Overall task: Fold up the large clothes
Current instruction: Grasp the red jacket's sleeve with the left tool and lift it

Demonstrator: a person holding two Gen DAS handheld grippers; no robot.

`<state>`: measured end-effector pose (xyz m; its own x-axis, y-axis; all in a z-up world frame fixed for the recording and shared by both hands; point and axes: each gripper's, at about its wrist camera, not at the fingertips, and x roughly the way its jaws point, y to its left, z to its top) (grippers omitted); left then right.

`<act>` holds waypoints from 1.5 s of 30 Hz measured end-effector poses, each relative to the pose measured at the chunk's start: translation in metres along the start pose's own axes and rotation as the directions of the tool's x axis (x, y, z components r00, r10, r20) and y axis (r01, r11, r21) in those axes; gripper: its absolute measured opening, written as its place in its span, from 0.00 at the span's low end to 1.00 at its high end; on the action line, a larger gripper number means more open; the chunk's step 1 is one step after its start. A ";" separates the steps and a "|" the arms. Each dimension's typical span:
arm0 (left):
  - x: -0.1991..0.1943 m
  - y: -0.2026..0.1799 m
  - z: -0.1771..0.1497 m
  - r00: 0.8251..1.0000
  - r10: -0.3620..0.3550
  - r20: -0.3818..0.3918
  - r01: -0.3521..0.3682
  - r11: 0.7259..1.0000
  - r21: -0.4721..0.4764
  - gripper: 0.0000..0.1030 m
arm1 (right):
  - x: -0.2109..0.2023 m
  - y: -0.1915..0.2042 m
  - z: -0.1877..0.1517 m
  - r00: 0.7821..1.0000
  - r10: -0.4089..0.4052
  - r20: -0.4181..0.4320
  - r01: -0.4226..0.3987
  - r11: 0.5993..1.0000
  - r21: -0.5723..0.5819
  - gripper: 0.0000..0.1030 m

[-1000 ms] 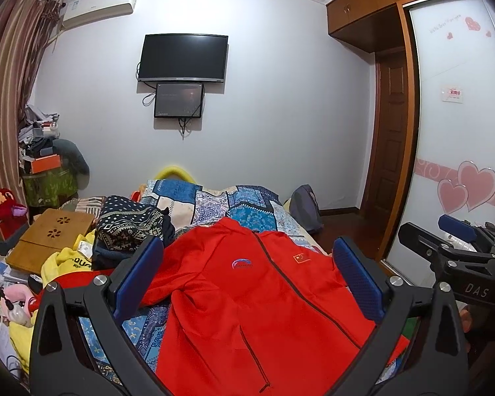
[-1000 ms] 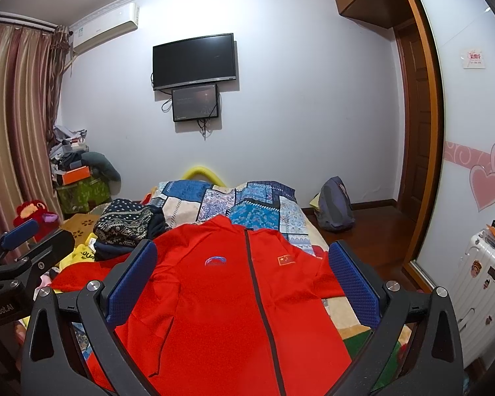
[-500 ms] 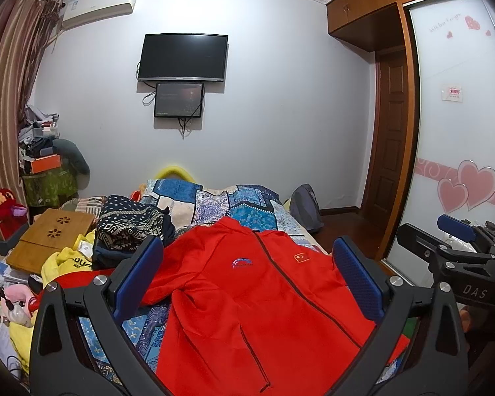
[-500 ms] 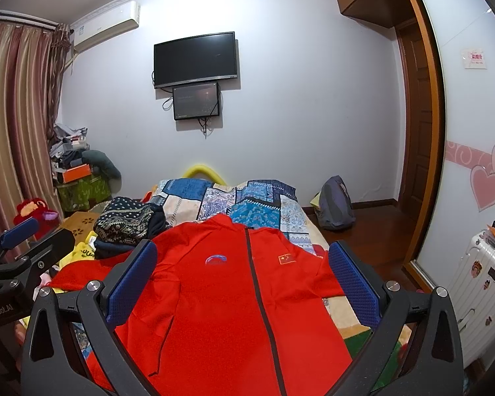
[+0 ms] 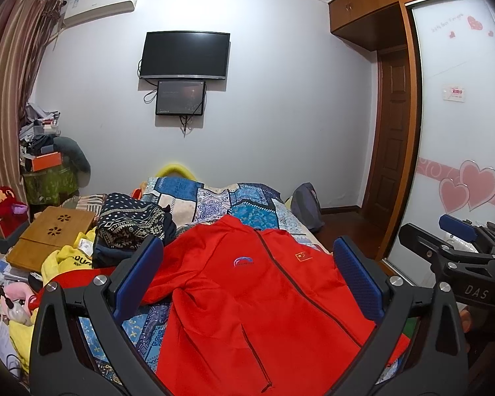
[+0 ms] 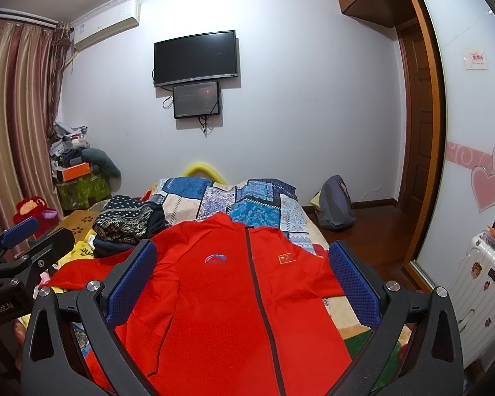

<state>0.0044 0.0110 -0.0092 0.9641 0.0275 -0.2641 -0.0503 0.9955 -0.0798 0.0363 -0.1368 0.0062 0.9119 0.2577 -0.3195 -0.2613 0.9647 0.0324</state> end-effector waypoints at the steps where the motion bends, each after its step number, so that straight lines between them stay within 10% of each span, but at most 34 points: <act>1: 0.000 0.000 0.000 1.000 0.001 0.000 -0.001 1.000 0.000 1.00 | 0.000 0.000 0.000 1.000 -0.001 -0.001 0.001 1.000 -0.001 1.00; 16: 0.030 0.021 -0.007 0.996 0.057 -0.062 -0.059 0.998 -0.037 1.00 | 0.028 0.002 -0.003 0.998 -0.016 -0.054 0.015 1.000 -0.020 1.00; 27: 0.100 0.124 -0.017 0.967 0.161 -0.196 -0.191 0.970 -0.148 1.00 | 0.088 -0.004 -0.004 0.987 -0.050 -0.155 0.037 0.995 -0.089 1.00; 35: 0.155 0.232 -0.061 0.885 0.241 -0.399 -0.353 0.906 -0.235 1.00 | 0.147 -0.003 -0.011 0.963 -0.052 -0.264 0.011 0.988 -0.155 1.00; 42: 0.191 0.316 -0.133 0.807 0.064 -0.587 -0.385 0.811 -0.440 1.00 | 0.200 -0.002 -0.032 0.906 -0.021 -0.423 -0.041 0.990 -0.136 1.00; 45: 0.202 0.335 -0.161 0.806 -0.043 -0.590 -0.357 0.761 -0.542 0.97 | 0.214 -0.003 -0.039 0.877 0.019 -0.480 -0.074 0.993 -0.097 1.00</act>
<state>0.1407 0.3357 -0.2446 0.6252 -0.0741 -0.7770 -0.5235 0.6986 -0.4878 0.2197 -0.0867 -0.0994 0.6425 0.2183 -0.7345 -0.3577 0.9332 -0.0355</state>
